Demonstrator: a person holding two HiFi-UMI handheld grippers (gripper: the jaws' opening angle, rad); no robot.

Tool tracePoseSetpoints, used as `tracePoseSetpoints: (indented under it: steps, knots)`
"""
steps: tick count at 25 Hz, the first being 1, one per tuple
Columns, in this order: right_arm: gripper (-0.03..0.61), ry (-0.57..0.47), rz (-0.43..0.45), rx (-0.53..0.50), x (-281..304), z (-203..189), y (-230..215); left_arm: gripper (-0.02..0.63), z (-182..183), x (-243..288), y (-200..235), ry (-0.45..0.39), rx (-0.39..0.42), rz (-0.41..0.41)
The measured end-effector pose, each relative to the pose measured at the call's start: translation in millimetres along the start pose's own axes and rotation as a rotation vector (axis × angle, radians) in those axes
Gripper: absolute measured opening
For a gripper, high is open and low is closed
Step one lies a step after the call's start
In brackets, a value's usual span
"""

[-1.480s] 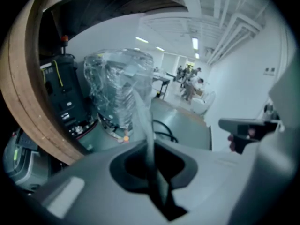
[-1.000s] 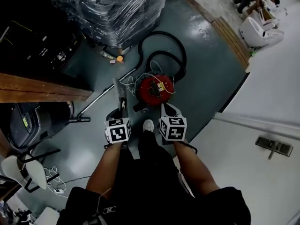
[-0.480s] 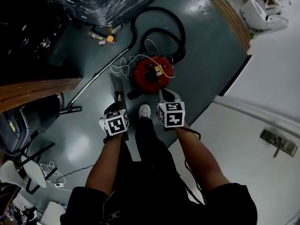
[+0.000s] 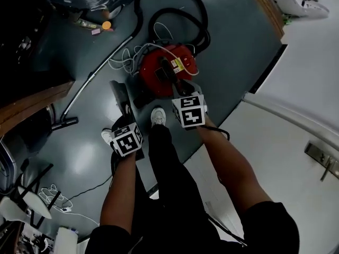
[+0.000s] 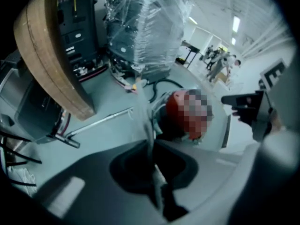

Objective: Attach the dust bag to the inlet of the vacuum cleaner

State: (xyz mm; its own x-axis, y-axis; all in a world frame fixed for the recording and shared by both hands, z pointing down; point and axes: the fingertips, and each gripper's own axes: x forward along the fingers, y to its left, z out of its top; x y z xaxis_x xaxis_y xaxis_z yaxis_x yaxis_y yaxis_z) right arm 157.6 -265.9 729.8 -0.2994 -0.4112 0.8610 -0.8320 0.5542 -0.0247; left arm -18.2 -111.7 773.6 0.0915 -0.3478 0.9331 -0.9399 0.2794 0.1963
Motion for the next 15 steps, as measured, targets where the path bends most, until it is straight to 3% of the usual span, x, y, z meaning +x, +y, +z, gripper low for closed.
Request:
tracePoseSetpoints:
  steps: [3,10,15]
  knots:
    - [0.132,0.041,-0.010,-0.052,27.3,-10.3,-9.1,0.023,-15.5,22.3,-2.9,0.023,-0.010,-0.005]
    - [0.109,0.086,0.019,-0.147,56.0,-24.9,-9.8,0.023,-39.7,52.5,0.4,0.059,-0.042,0.007]
    - [0.115,0.073,0.080,-0.062,57.1,-25.7,-11.5,0.025,-45.4,65.6,0.3,0.065,-0.074,0.004]
